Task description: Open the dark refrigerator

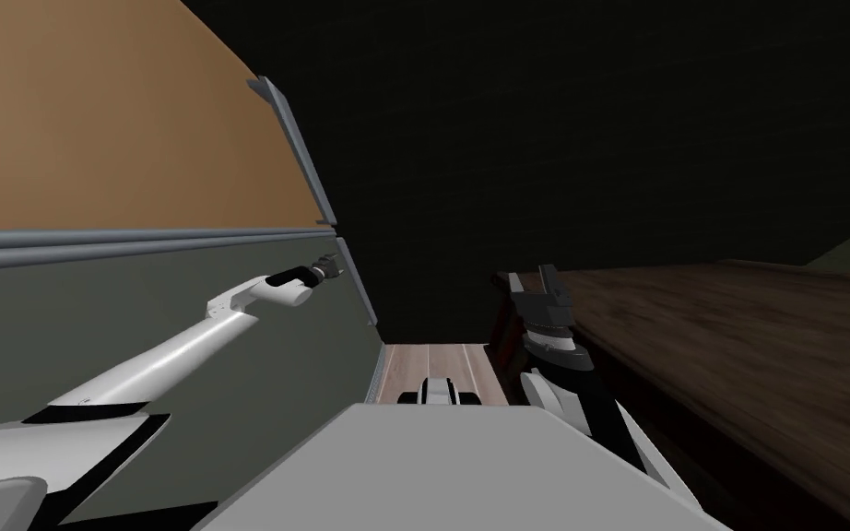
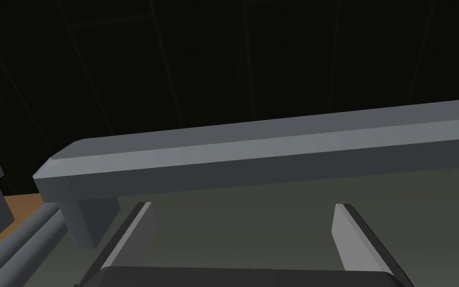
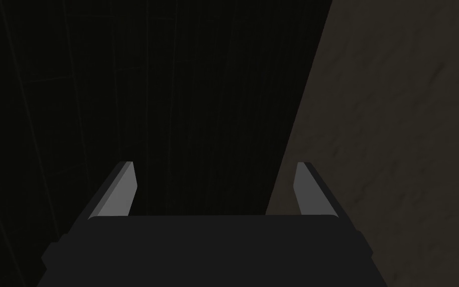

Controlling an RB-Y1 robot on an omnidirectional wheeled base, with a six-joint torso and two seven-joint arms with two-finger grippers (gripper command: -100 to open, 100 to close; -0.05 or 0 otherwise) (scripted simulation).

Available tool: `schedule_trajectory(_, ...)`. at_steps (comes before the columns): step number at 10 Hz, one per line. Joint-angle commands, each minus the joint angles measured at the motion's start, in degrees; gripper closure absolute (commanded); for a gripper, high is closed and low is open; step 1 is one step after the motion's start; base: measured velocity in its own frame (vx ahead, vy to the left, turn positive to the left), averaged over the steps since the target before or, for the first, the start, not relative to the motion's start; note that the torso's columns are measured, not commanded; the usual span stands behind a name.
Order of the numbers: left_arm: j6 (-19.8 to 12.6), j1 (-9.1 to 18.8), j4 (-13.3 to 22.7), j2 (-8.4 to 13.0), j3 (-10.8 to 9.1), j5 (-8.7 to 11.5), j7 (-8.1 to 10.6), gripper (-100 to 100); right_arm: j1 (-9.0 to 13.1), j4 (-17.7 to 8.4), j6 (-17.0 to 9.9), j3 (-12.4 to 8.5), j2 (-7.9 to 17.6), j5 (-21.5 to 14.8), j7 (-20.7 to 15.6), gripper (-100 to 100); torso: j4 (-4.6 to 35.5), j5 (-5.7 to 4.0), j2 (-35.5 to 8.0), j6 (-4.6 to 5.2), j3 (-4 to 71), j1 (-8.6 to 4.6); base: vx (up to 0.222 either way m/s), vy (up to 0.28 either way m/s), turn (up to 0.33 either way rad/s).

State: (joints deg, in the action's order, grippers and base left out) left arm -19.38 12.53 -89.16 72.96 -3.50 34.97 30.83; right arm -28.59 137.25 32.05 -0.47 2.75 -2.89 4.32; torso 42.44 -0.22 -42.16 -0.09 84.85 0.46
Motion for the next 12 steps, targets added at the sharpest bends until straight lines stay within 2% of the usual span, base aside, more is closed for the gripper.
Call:
schedule_trajectory(1,-1.2,0.9,2.0,2.7,-0.59,1.0,0.19,-100,0.0,0.0,0.0,0.0,0.0,0.0,0.0,0,-0.1,0.11,0.0,0.07,-0.1,-0.06,-0.023,0.004,-0.106)
schedule_trajectory(4,-4.5,2.0,5.5,7.5,-1.60,3.0,0.66,-100,0.0,0.0,0.0,0.0,0.0,0.0,0.0,0,-0.1,0.19,0.1,0.09,0.0,0.02,-0.030,0.003,-0.205)
schedule_trajectory(6,-4.5,2.0,5.5,7.5,-1.60,3.0,0.66,-100,0.0,0.0,0.0,0.0,0.0,0.0,0.0,0,-0.1,0.14,0.2,0.00,0.0,0.08,-0.022,0.006,-0.037)
schedule_trajectory(7,-6.4,2.6,7.4,10.2,-2.16,4.1,0.92,-100,0.0,0.0,0.0,0.0,0.0,0.0,0.0,0,-0.1,0.21,0.1,-0.05,0.0,0.04,-0.038,-0.010,-0.232)
schedule_trajectory(8,-6.4,2.6,7.4,10.2,-2.16,4.1,0.92,-100,0.0,0.0,0.0,0.0,0.0,0.0,0.0,0,0.0,0.03,0.3,0.24,0.2,0.04,-0.036,-0.002,-0.167)
schedule_trajectory(9,-7.9,3.1,8.9,12.4,-2.60,5.1,1.14,-100,0.0,0.0,0.0,0.0,0.0,0.0,0.0,0,-0.1,0.03,0.5,0.13,0.3,0.02,-0.035,-0.004,-0.195)
schedule_trajectory(10,-7.9,3.1,8.9,12.4,-2.60,5.1,1.14,-100,0.0,0.0,0.0,0.0,0.0,0.0,0.0,0,0.0,-0.01,0.5,0.17,0.3,0.04,-0.020,0.005,-0.099)
schedule_trajectory(11,-9.1,3.5,10.0,14.2,-2.91,5.8,1.32,-100,0.0,0.0,0.0,0.0,0.0,0.0,0.0,0,-0.1,0.08,0.5,0.17,0.3,0.05,-0.014,0.006,-0.156)
schedule_trajectory(12,-9.1,3.5,10.0,14.2,-2.91,5.8,1.32,-100,0.0,0.0,0.0,0.0,0.0,0.0,0.0,0,-0.2,0.15,0.6,0.26,0.4,0.07,0.000,0.023,-0.107)
